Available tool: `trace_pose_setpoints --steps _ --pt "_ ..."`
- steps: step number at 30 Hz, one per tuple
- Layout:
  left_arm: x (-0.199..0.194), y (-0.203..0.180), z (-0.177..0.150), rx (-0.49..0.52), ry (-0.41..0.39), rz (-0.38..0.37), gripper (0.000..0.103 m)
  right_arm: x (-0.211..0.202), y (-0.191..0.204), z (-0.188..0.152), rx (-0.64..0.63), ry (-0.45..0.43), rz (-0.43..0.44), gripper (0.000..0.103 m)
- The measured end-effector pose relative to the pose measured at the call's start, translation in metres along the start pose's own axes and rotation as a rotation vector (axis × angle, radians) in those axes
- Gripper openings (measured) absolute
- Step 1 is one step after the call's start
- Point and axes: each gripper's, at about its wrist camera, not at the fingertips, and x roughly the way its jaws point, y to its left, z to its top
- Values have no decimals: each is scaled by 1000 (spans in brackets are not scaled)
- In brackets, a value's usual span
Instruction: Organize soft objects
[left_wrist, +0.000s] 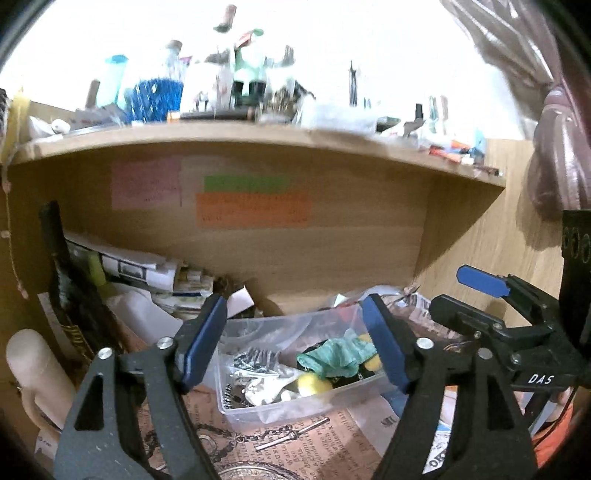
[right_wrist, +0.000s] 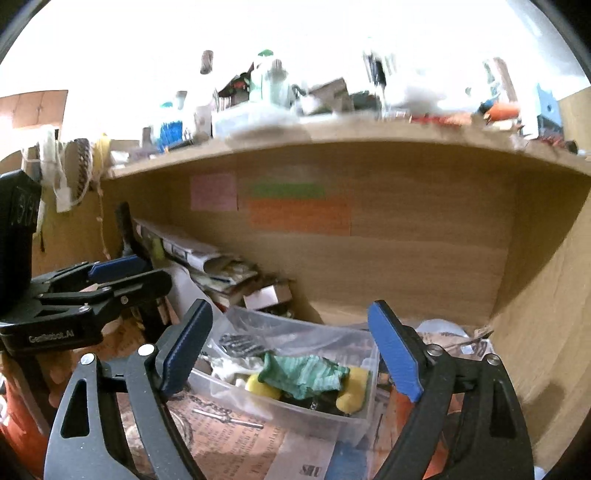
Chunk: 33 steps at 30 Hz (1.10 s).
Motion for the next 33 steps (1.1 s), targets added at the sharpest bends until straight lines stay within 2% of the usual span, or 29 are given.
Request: trace_pose_setpoints --steps 3,9,33 --pt "-10 -5 0 9 -31 16 90 -8 3 0 4 -30 -7 103" --pt "-27 -13 -1 22 -57 30 99 -21 6 -1 10 -46 -11 103" --pt "-26 -20 -7 29 -47 36 103 -29 2 -7 47 -40 -10 103"
